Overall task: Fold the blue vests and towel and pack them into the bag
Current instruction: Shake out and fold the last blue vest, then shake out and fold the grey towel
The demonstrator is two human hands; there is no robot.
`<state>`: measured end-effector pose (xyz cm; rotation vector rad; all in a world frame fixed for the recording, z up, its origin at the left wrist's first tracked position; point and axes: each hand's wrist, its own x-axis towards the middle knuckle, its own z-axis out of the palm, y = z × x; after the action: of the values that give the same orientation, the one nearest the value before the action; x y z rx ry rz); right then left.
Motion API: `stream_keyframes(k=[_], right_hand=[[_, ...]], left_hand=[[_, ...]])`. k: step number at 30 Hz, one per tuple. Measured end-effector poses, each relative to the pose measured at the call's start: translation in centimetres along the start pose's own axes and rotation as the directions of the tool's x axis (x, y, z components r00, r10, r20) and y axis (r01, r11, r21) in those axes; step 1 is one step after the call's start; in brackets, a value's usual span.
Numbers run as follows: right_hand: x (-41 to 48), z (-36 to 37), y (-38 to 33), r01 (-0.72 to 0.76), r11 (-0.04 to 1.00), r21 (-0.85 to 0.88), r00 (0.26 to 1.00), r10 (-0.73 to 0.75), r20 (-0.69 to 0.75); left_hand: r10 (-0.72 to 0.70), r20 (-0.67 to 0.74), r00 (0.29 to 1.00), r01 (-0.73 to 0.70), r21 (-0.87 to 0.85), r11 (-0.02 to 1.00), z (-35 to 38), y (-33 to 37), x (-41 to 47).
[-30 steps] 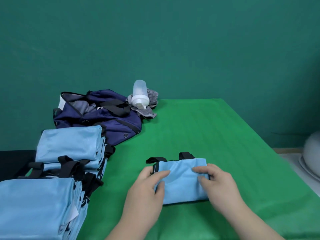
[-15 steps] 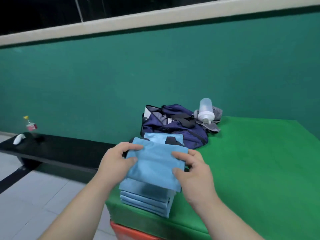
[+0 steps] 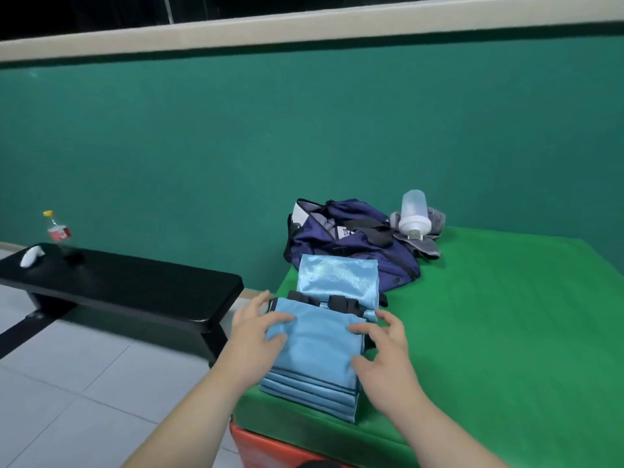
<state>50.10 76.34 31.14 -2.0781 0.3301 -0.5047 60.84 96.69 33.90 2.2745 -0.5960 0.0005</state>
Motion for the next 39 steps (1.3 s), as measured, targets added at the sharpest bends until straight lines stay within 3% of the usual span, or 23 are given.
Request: stream_keyframes(k=[6, 11, 18, 26, 32, 39], right_hand=[[1.4, -3.1, -0.4, 0.058, 0.975, 0.215, 0.998, -0.049, -0.049], [5.0, -7.0, 0.8, 0.026, 0.986, 0.165, 0.998, -0.015, -0.067], [13.6, -14.1, 5.2, -0.010, 1.000, -0.026, 1.000, 0.010, -0.029], [26.1, -20.1, 11.5, -0.002, 0.967, -0.256, 0.999, 0.013, 0.041], [33.2, -20.7, 17.0, 0.025, 0.957, -0.290, 0.997, -0.002, 0.080], [36.9, -21.5, 22.0, 0.048, 0.969, -0.244, 0.998, -0.039, 0.043]], left_hand=[[0.190, -0.018, 0.982, -0.188, 0.071, 0.980, 0.6, 4.3, -0.5], [0.315, -0.012, 0.949, -0.313, 0.073, 0.947, 2.9, 9.5, 2.9], [0.335, 0.164, 0.928, -0.358, 0.139, 0.923, 9.5, 16.4, 13.1], [0.159, 0.295, 0.942, -0.230, 0.222, 0.948, 17.9, 18.6, 26.2], [0.014, 0.183, 0.983, -0.027, 0.065, 0.998, 24.6, 19.0, 35.9], [-0.117, 0.023, 0.993, 0.106, 0.274, 0.956, 31.9, 18.9, 42.1]])
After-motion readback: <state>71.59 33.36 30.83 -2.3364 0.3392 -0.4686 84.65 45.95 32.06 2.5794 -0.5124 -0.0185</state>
